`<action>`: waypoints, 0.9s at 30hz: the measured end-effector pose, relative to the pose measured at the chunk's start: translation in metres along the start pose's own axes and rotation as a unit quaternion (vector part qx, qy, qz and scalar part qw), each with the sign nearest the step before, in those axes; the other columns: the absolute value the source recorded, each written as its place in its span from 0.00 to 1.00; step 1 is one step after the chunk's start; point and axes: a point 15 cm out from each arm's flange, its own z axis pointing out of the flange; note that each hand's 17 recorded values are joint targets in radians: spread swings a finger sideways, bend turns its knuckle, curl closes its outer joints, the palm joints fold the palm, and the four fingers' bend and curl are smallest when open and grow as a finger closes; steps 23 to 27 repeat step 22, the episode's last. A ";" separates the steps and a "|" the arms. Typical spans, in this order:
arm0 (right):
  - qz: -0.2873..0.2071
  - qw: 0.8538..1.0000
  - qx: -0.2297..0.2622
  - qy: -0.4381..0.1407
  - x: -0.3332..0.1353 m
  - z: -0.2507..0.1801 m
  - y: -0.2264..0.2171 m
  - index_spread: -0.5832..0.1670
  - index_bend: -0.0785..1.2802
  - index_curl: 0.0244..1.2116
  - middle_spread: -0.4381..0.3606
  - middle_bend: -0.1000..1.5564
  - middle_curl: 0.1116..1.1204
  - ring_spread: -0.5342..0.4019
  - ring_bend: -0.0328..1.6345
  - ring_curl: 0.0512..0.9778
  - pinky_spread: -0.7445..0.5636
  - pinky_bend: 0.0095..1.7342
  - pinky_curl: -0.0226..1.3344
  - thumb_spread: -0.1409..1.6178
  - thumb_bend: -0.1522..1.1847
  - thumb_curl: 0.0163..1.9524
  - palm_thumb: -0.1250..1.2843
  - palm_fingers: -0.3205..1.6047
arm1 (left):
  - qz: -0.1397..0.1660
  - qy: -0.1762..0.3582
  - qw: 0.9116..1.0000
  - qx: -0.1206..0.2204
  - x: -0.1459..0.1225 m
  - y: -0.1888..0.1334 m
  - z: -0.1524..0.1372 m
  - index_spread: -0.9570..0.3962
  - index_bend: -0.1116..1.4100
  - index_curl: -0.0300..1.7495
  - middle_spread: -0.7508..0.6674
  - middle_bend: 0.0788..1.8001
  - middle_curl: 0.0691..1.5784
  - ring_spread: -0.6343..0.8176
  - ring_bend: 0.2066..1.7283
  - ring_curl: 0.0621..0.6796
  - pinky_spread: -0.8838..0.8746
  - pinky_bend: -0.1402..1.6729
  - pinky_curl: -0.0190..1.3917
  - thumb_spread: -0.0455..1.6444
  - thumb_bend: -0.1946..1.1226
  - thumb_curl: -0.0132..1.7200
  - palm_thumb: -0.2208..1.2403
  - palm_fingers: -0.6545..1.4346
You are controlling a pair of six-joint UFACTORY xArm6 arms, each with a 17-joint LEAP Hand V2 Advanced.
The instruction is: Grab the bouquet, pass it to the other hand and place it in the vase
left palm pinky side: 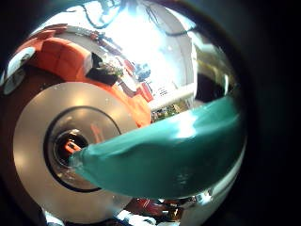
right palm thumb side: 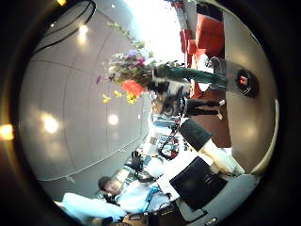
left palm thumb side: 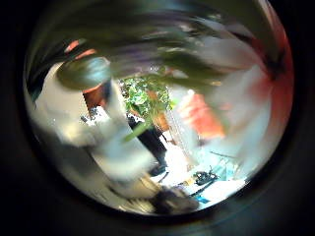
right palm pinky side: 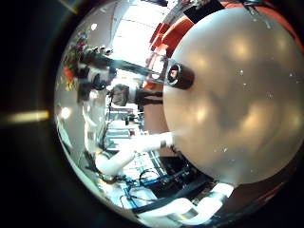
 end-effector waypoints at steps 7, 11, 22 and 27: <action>-0.003 1.000 -0.002 -0.002 -0.001 0.000 0.002 0.37 0.18 0.23 0.61 0.18 0.23 0.76 0.28 0.21 0.89 0.25 0.24 0.66 0.10 0.28 0.67 0.25 | -0.008 0.006 1.000 0.016 -0.001 0.001 -0.010 0.72 0.09 0.44 0.87 0.10 0.27 0.79 0.35 0.24 0.74 0.20 0.52 0.54 0.11 0.26 0.22 0.18; -0.004 1.000 -0.004 -0.004 -0.002 0.000 0.002 0.37 0.18 0.23 0.61 0.18 0.23 0.75 0.27 0.21 0.89 0.25 0.24 0.65 0.10 0.28 0.67 0.25 | -0.012 0.008 0.999 0.037 0.005 0.004 -0.027 0.80 0.10 0.35 0.92 0.06 0.23 0.83 0.31 0.20 0.82 0.18 0.45 0.54 0.12 0.24 0.21 0.21; -0.031 1.000 -0.004 -0.005 -0.005 -0.006 0.007 0.37 0.18 0.24 0.60 0.18 0.22 0.75 0.26 0.20 0.89 0.23 0.23 0.65 0.10 0.29 0.67 0.27 | -0.001 0.003 0.997 0.082 0.050 0.031 -0.040 0.84 0.15 0.21 0.94 0.05 0.17 0.86 0.25 0.18 0.85 0.18 0.34 0.54 0.12 0.22 0.22 0.25; -0.031 1.000 -0.004 -0.005 -0.005 -0.006 0.007 0.37 0.18 0.24 0.60 0.18 0.22 0.75 0.26 0.20 0.89 0.23 0.23 0.65 0.10 0.29 0.67 0.27 | -0.001 0.003 0.997 0.082 0.050 0.031 -0.040 0.84 0.15 0.21 0.94 0.05 0.17 0.86 0.25 0.18 0.85 0.18 0.34 0.54 0.12 0.22 0.22 0.25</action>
